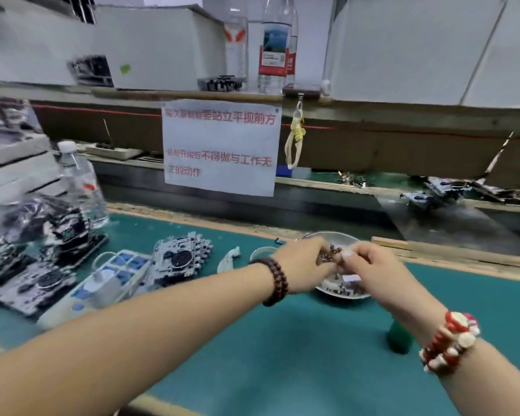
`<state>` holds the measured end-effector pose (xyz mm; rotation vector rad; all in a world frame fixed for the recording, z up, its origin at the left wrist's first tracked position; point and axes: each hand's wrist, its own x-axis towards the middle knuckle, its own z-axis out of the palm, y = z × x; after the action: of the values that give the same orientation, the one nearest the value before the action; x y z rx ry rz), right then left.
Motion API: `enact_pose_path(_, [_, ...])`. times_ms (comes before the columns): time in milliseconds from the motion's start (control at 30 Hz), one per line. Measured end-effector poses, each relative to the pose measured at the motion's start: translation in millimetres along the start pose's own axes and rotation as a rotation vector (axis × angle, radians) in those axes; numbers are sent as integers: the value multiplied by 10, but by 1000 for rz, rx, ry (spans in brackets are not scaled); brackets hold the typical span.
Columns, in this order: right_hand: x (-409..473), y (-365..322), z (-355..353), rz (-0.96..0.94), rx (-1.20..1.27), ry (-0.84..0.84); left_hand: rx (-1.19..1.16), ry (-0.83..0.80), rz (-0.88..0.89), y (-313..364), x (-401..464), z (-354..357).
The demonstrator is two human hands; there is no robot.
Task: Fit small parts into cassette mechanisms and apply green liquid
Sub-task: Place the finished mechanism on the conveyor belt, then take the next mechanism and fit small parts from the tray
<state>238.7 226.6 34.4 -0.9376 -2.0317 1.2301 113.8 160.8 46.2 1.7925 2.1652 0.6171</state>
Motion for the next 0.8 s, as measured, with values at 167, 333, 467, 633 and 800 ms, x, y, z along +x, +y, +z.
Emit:
enact_pose_path(167, [71, 98, 401, 53, -23, -94, 544, -31, -156, -741, -111, -305])
enact_pose_path(333, [329, 42, 881, 75, -81, -205, 489, -170, -513, -1448, -214, -791])
enact_pose_path(467, [572, -79, 1519, 168, 100, -285, 346, -116, -679, -1851, -351, -930])
enact_pose_path(633, [732, -127, 2181, 161, -11, -423, 229, -142, -724, -2093, -455, -858])
enact_pose_path(800, [804, -137, 2271, 188, -9, -412, 149, -91, -701, -2154, -420, -764])
